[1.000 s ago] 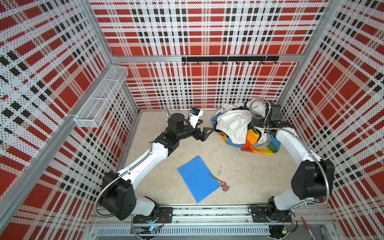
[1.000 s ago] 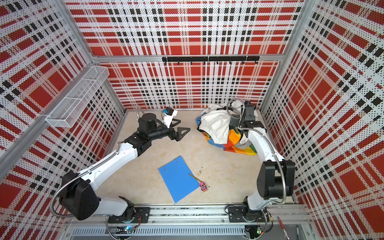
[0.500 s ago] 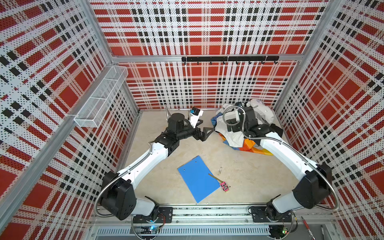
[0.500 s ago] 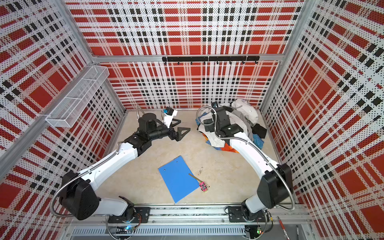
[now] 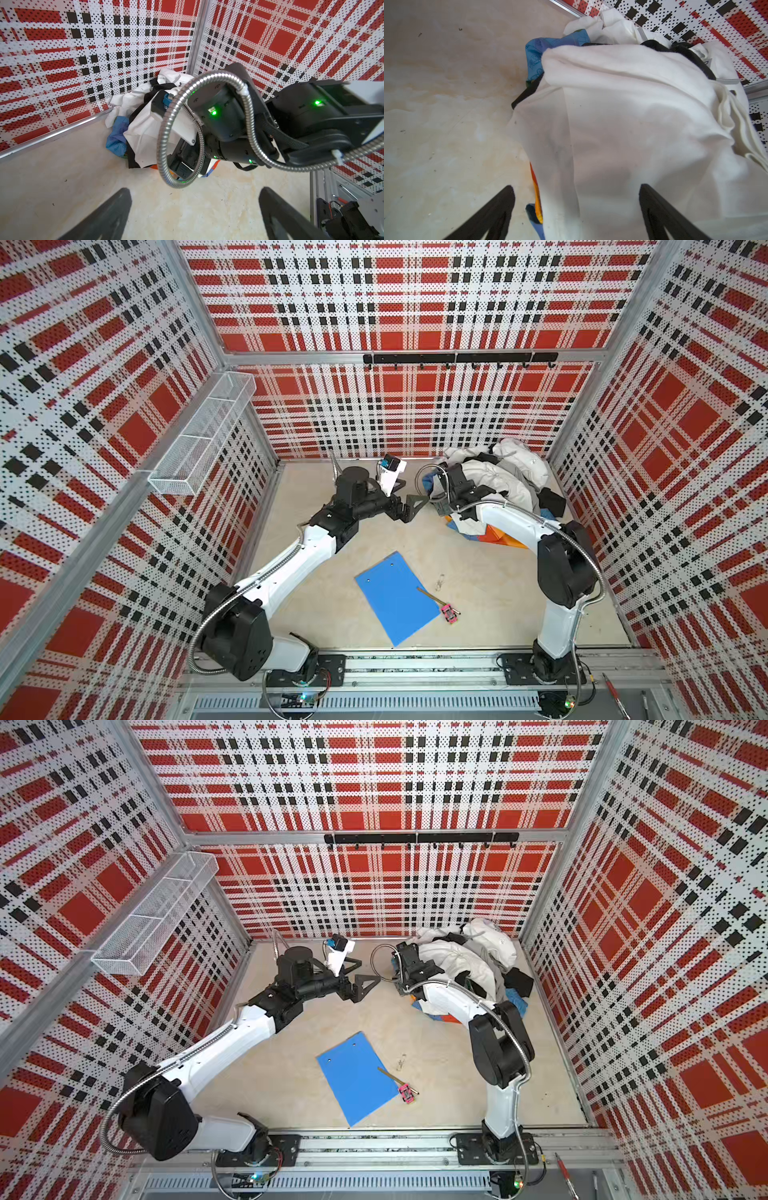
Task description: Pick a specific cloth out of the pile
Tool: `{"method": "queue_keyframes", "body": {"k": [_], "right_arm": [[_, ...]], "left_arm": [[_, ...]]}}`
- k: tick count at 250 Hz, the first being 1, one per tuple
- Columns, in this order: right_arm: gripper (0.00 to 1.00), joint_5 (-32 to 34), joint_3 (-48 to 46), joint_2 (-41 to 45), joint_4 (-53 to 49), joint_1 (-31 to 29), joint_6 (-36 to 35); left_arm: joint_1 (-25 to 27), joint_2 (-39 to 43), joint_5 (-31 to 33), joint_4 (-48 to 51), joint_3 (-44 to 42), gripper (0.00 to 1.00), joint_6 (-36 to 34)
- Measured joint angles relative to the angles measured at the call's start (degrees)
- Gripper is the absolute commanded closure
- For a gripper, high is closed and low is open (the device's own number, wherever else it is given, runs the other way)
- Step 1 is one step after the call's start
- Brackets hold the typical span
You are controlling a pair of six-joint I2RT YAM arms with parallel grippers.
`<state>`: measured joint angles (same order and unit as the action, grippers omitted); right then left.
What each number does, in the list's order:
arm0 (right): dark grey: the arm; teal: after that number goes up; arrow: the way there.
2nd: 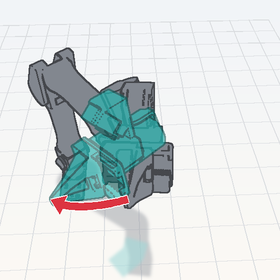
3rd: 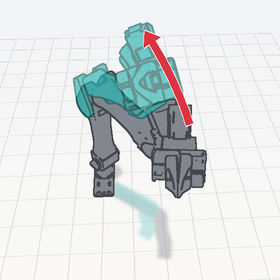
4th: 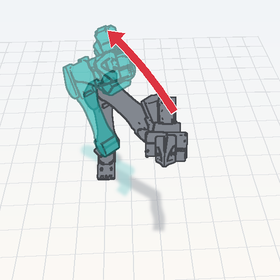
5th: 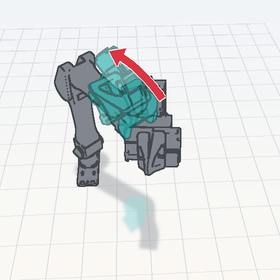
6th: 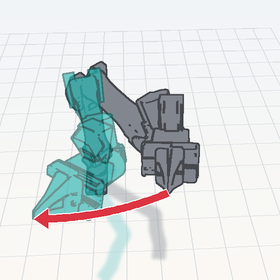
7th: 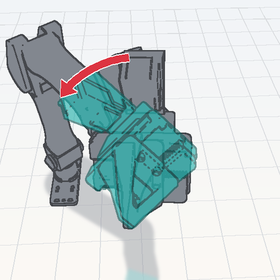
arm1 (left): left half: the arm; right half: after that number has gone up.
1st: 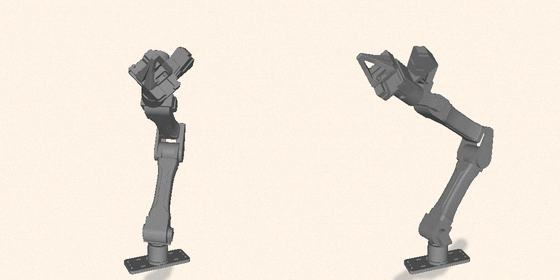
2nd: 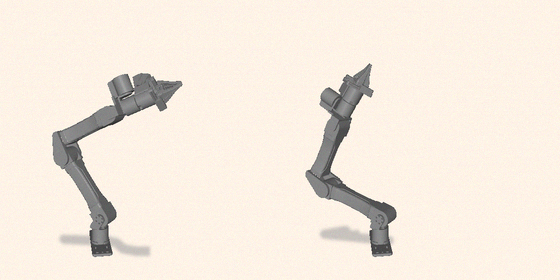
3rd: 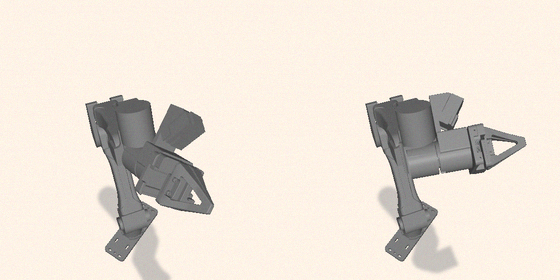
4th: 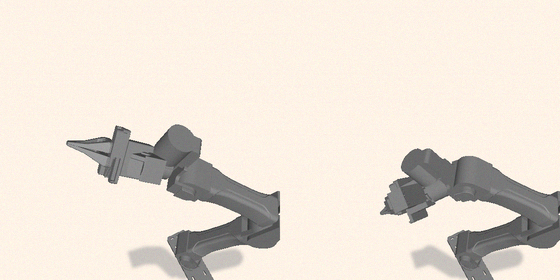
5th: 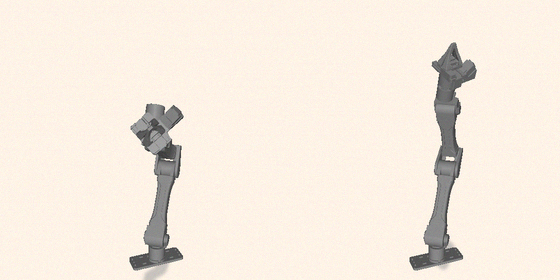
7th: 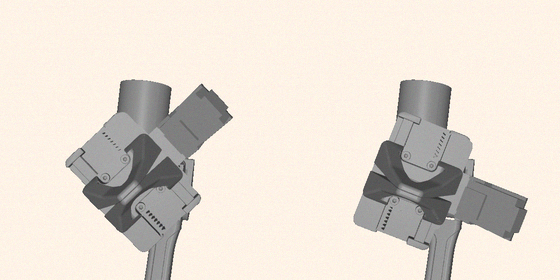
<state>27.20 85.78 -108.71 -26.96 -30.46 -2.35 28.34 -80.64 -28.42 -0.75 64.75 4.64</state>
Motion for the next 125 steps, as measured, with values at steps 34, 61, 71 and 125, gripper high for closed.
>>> {"method": "queue_keyframes", "body": {"k": [34,61,71,125], "right_arm": [[0.0,0.5,1.57,-1.03,-0.11,0.72,-1.38],[0.0,-0.35,1.73,-1.6,-0.5,0.92,-2.49],[0.0,-0.74,1.73,-1.86,-0.85,0.98,-2.75],[0.0,0.72,2.03,-5.03,-2.45,0.55,-3.65]], "left_arm": [[0.0,0.0,0.2,0.04,0.0,0.01,-0.04],[0.0,0.0,0.2,0.07,0.0,0.01,-0.04],[0.0,0.0,0.2,0.07,0.0,0.01,-0.02],[-0.02,0.0,0.2,0.11,0.0,0.01,-0.02]]}}
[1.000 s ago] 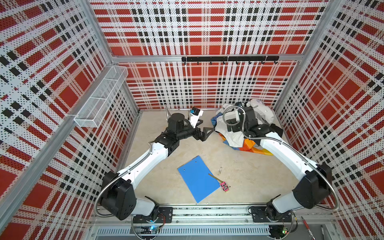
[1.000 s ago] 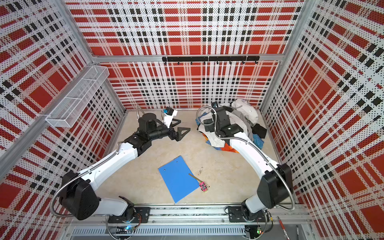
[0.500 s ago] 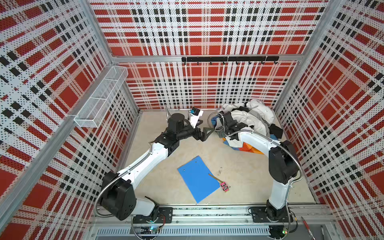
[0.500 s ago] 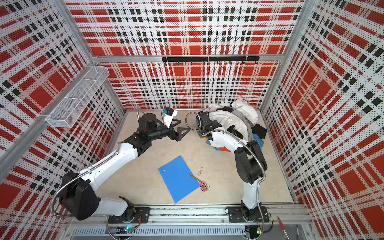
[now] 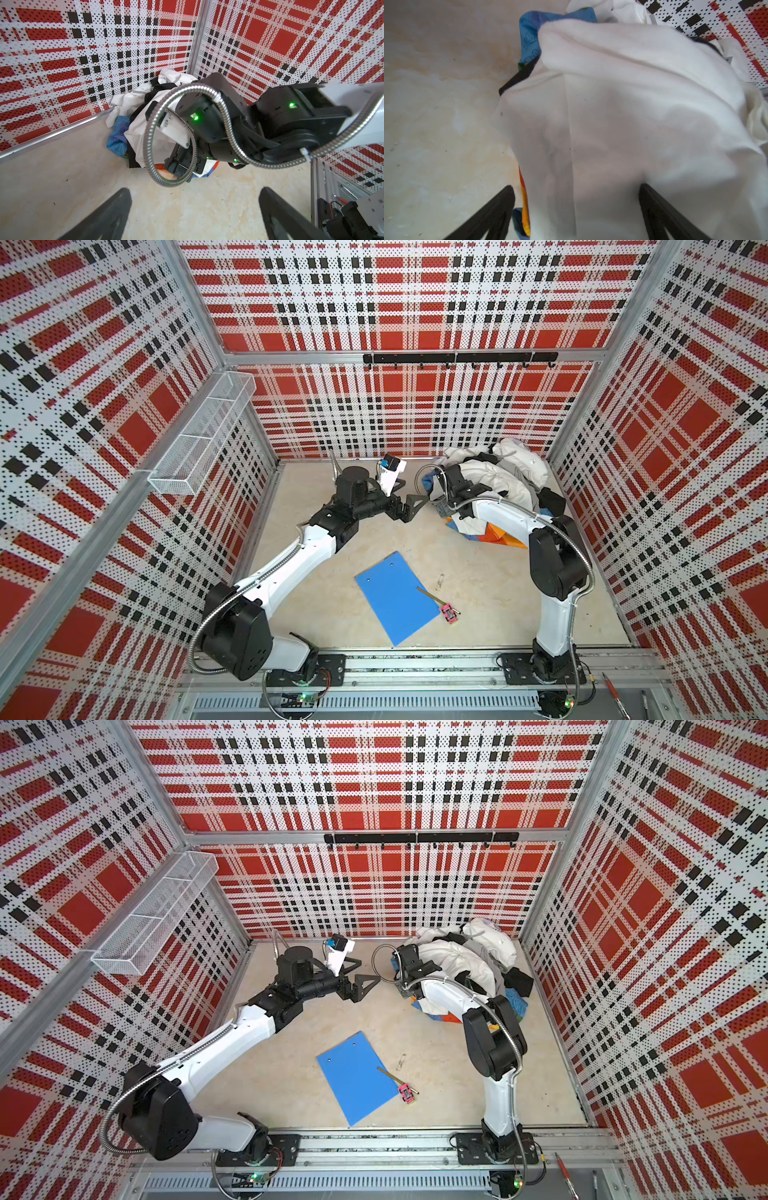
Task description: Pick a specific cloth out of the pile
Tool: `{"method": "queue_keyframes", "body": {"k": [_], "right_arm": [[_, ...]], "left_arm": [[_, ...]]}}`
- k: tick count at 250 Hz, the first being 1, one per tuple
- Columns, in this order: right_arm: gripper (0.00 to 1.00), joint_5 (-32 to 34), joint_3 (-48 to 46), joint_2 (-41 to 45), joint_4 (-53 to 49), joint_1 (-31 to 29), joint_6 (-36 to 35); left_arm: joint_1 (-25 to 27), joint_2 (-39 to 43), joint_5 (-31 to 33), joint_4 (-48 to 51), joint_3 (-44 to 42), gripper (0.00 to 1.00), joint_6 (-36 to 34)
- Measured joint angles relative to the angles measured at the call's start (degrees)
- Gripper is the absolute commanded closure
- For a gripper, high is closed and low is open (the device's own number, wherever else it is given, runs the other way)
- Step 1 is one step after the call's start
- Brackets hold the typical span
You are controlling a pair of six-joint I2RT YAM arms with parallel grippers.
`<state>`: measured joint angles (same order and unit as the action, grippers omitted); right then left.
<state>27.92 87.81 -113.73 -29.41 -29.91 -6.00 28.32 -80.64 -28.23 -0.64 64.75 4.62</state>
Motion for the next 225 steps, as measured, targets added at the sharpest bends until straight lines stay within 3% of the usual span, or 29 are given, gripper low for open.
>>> {"method": "queue_keyframes", "body": {"k": [28,42,72,86,109,133,179,195,225], "right_arm": [[0.0,2.84,1.4,-4.02,-0.92,0.09,-0.46],[0.06,4.2,2.1,-5.92,-1.05,0.35,-0.63],[0.51,6.88,3.45,-8.59,-0.85,1.46,-1.4],[0.68,7.65,3.48,-8.66,-0.42,2.16,-1.31],[0.84,7.65,4.31,-8.41,-0.11,3.34,-1.11],[0.9,6.56,5.81,-7.74,-0.55,4.33,-1.33],[0.75,5.44,11.58,-5.64,-2.99,7.65,-1.81],[0.54,5.07,13.03,-4.26,-2.89,9.9,-1.44],[0.45,3.67,16.2,-2.75,-2.97,14.32,-1.03]], "left_arm": [[0.0,0.0,0.0,0.0,0.0,0.01,0.0],[0.0,0.0,0.0,0.02,0.0,0.01,0.0],[0.0,0.0,0.0,0.02,0.0,0.01,0.0],[0.0,0.0,0.0,0.02,0.0,0.01,0.0],[0.0,0.0,-0.02,0.02,0.0,0.01,0.0],[0.0,0.0,-0.02,0.04,0.0,0.01,0.0],[0.02,0.0,-0.02,0.04,0.0,0.01,0.0],[0.07,0.0,-0.02,0.04,0.0,0.01,0.02],[0.13,0.0,-0.04,0.04,0.0,0.01,0.02]]}}
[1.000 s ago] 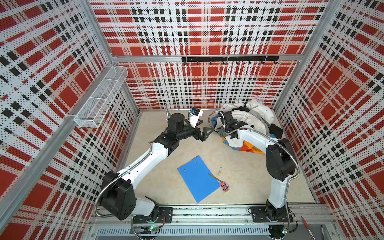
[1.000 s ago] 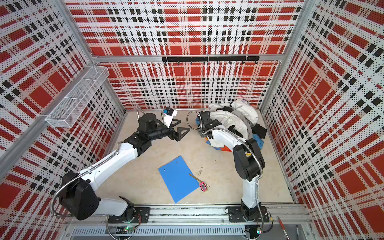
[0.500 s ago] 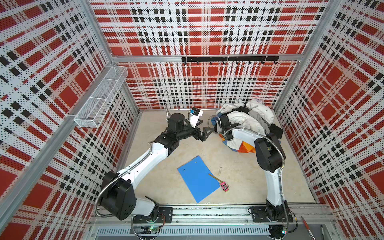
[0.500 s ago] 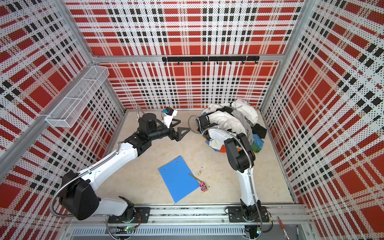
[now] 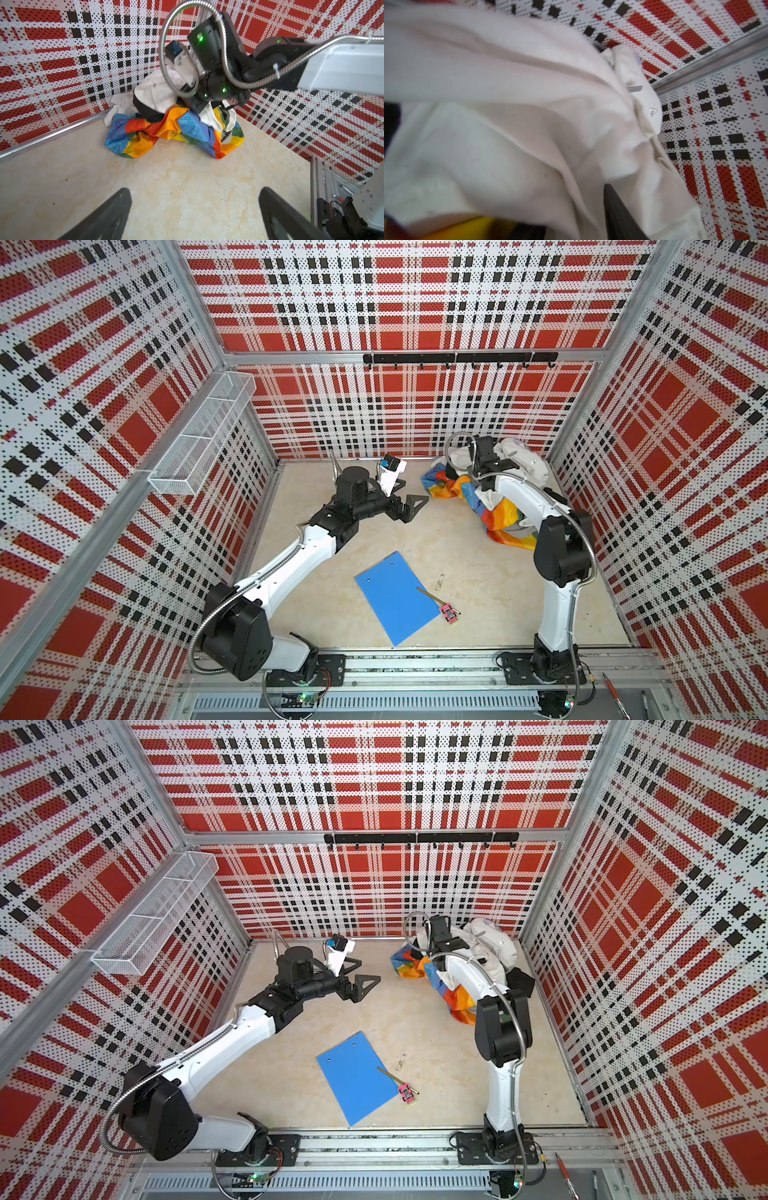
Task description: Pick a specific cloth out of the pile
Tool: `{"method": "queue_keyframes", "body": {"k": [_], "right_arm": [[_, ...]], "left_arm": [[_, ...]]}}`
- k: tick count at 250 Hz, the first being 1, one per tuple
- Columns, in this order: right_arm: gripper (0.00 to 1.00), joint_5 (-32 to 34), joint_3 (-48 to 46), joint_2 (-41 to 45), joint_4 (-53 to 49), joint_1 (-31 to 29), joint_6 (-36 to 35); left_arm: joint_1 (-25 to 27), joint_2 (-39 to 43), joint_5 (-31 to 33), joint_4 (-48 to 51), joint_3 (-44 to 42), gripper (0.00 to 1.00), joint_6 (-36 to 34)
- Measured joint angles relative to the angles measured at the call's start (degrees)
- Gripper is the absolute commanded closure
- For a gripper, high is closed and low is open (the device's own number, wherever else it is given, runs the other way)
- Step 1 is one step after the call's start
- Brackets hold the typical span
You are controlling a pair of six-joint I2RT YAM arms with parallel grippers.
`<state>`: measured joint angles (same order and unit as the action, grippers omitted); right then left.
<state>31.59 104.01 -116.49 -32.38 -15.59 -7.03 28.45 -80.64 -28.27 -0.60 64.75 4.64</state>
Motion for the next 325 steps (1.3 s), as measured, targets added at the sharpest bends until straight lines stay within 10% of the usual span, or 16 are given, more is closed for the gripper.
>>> {"method": "queue_keyframes", "body": {"k": [140,325], "right_arm": [[0.04,-10.99,1.44,-4.33,-1.66,0.98,4.61],[0.0,-27.41,-39.89,39.85,16.15,1.18,12.63]], "left_arm": [[2.14,-0.26,0.26,0.28,0.0,0.01,-0.24],[1.92,-2.23,3.34,1.7,0.42,0.03,1.57]]}}
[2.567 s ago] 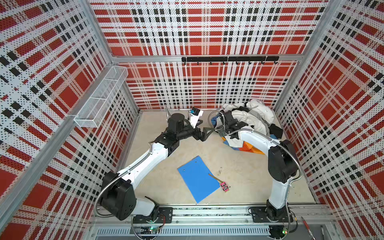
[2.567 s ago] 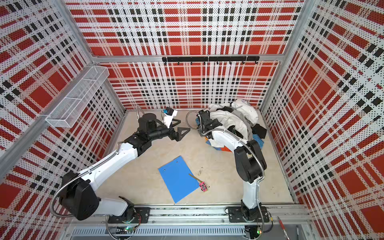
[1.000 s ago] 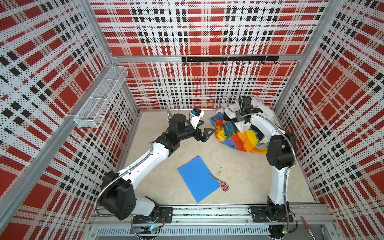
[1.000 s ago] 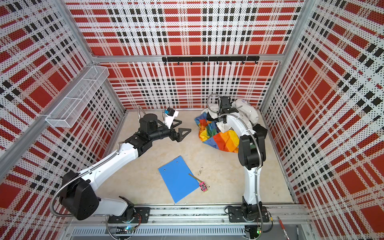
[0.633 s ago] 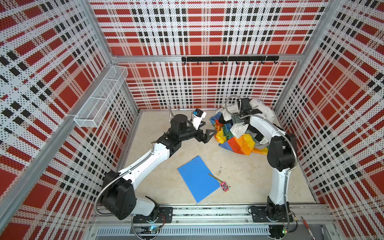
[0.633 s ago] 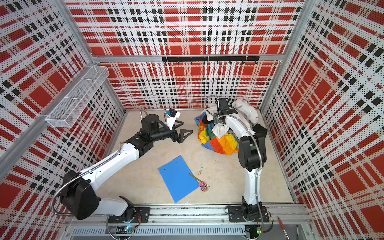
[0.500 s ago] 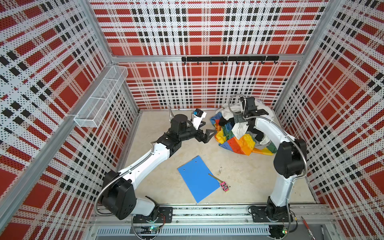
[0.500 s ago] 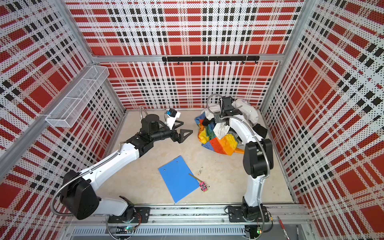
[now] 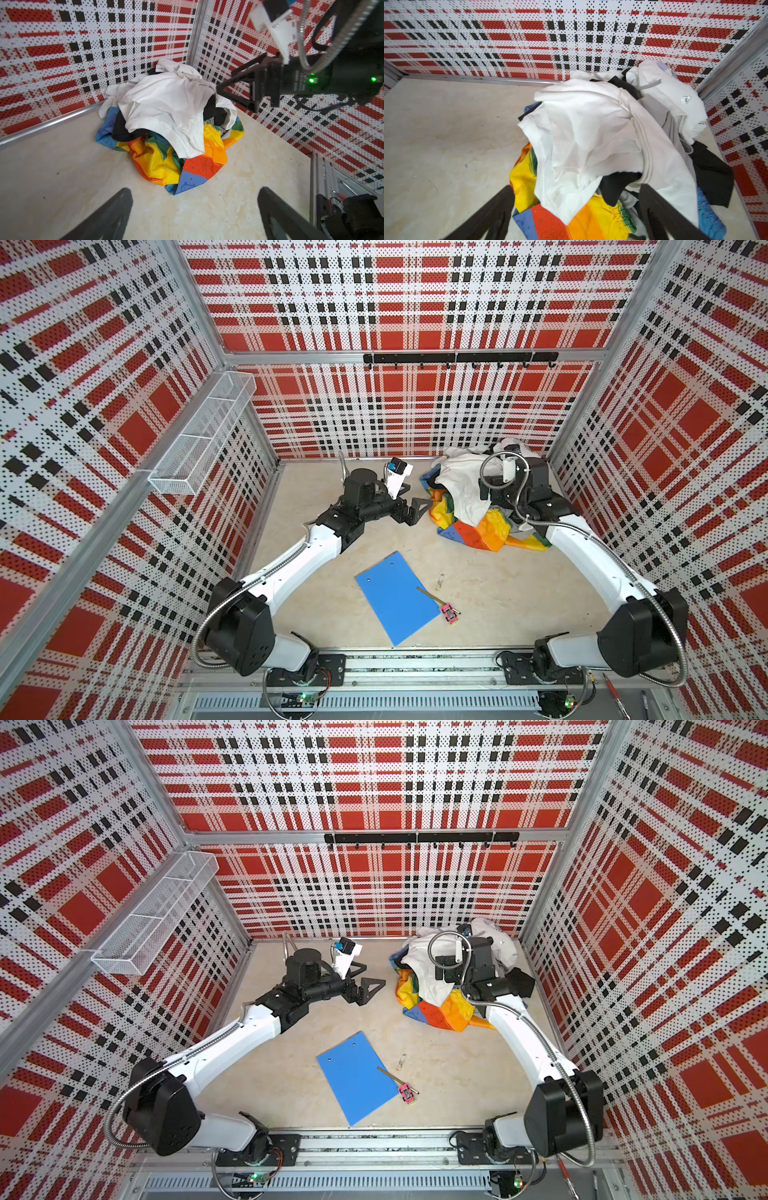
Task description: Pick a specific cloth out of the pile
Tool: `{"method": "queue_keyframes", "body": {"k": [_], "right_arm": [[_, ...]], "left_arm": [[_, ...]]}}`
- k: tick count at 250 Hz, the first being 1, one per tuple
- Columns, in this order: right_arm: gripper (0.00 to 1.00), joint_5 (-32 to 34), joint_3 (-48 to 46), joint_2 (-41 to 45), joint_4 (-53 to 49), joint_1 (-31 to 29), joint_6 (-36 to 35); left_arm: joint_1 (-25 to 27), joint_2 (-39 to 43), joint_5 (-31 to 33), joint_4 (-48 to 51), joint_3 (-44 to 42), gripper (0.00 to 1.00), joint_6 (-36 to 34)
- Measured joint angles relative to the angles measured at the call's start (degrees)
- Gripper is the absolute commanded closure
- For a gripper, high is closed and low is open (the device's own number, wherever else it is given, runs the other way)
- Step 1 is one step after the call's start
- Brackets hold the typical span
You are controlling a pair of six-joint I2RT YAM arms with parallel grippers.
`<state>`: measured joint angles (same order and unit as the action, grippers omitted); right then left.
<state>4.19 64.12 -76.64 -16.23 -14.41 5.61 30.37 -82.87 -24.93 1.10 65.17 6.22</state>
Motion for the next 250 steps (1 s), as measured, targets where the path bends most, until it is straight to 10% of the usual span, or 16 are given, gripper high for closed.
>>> {"method": "queue_keyframes", "body": {"k": [113,250], "right_arm": [[0.0,-10.56,-20.33,18.84,13.42,-0.74,3.34],[0.0,-11.19,-23.26,26.1,16.94,-0.74,4.31]], "left_arm": [[1.99,-18.08,8.55,-0.46,4.83,0.12,13.09],[4.66,-39.91,10.91,-2.34,20.35,0.24,24.02]]}}
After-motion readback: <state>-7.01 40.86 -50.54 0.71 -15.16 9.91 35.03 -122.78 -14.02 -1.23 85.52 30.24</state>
